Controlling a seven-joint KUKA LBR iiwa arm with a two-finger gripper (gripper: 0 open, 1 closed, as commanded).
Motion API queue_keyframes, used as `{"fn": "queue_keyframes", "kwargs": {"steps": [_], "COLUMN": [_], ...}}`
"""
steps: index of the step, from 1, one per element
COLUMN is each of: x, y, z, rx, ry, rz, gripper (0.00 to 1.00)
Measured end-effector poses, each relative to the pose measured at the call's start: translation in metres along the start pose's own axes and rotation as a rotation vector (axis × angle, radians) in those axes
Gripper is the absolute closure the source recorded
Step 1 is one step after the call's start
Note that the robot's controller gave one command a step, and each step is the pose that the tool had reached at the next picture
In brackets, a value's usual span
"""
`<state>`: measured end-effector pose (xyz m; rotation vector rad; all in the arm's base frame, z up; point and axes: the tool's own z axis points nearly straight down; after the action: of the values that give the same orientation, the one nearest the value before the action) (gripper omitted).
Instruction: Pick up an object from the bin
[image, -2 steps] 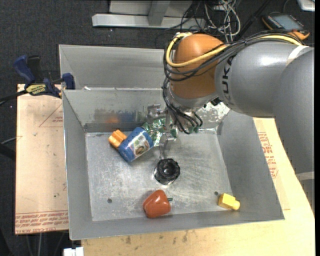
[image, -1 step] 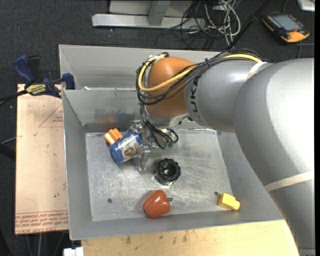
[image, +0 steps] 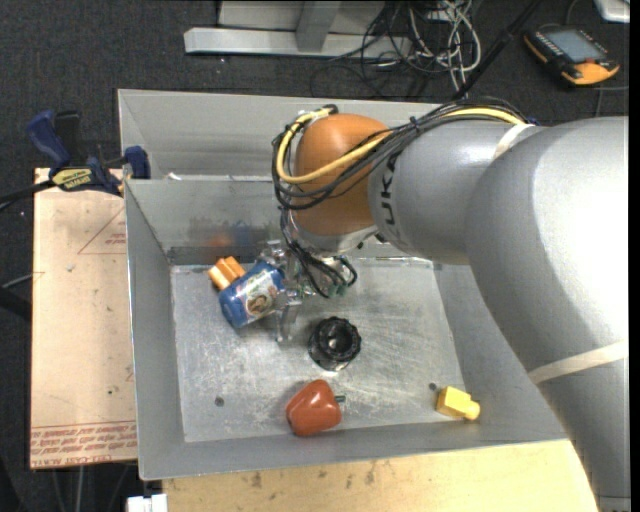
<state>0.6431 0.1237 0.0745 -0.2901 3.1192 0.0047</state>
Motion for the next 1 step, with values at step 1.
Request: {"fn": "queue_keyframes", "kwargs": {"steps": [1], "x": [0.0021], "y": [0.0037], "z": [-0.0310], "rx": [0.001], "ry": [0.012], "rz": [0.013], "gripper": [1.00]}}
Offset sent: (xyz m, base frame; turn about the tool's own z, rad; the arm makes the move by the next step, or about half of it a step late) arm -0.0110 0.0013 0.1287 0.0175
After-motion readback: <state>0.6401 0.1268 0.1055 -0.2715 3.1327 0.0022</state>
